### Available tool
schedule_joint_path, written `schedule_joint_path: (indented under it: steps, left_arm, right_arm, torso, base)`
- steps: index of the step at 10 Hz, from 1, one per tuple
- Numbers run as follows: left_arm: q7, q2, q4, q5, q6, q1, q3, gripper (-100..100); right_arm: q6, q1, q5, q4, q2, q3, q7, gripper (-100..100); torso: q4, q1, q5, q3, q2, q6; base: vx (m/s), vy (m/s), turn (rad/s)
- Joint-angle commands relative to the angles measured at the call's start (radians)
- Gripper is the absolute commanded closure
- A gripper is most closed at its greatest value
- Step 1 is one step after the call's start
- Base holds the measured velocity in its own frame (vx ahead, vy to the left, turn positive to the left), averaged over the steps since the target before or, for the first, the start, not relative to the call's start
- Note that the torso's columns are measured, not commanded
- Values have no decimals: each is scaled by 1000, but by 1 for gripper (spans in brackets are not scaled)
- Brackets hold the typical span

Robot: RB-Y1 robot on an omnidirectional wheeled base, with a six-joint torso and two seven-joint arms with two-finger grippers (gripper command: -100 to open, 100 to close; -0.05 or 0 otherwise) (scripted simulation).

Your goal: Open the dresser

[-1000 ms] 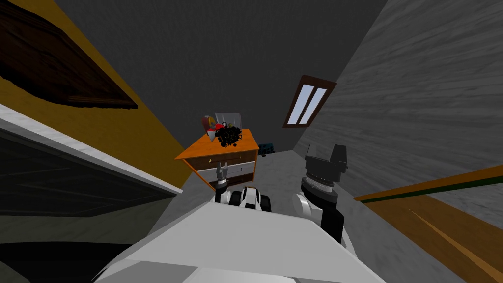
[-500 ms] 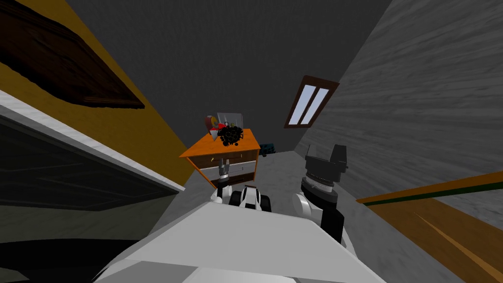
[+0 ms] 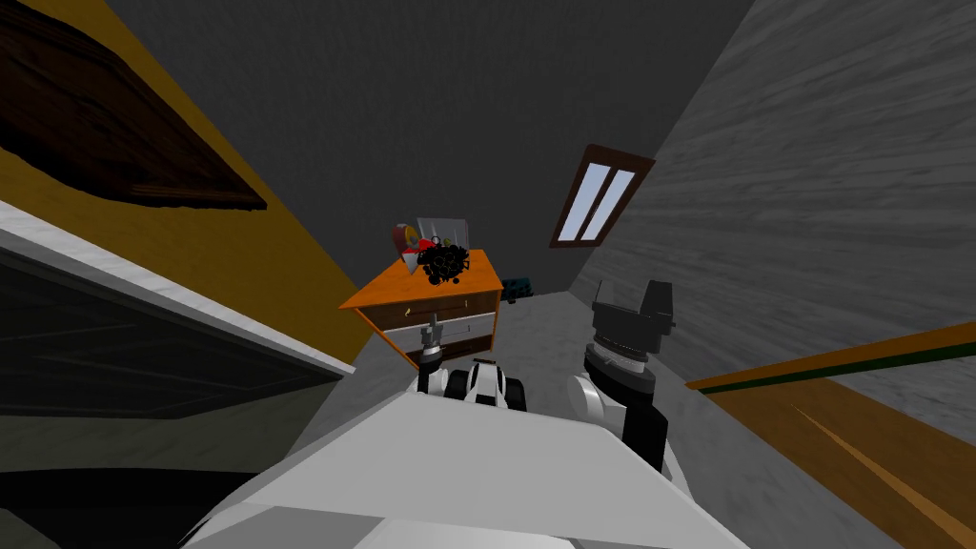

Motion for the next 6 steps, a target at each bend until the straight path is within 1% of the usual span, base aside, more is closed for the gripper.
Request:
schedule_joint_path:
  steps: [1, 2, 4, 6]
  left_arm:
    - [4, -3, -18, -2, -11, 26, -3, 100]
    - [4, 33, -20, -2, -12, 30, -4, -100]
    - [4, 84, -18, -2, -11, 30, -4, -100]
    - [4, 125, -15, -2, -10, 31, -5, -100]
  right_arm:
    - [0, 0, 0, 0, 0, 0, 0, 0]
    - [0, 0, 0, 0, 0, 0, 0, 0]
    - [0, 0, 0, 0, 0, 0, 0, 0]
    - [0, 0, 0, 0, 0, 0, 0, 0]
  torso:
    - [-1, 0, 1, -1, -2, 0]
    - [-1, 0, 1, -2, -2, 0]
    - [-1, 0, 1, -2, -3, 0]
    - [-1, 0, 0, -2, -2, 0]
  base:
    - [10, -4, -6]
    - [3, -6, -1]
    - [7, -10, -3]
    - [10, -14, -2]
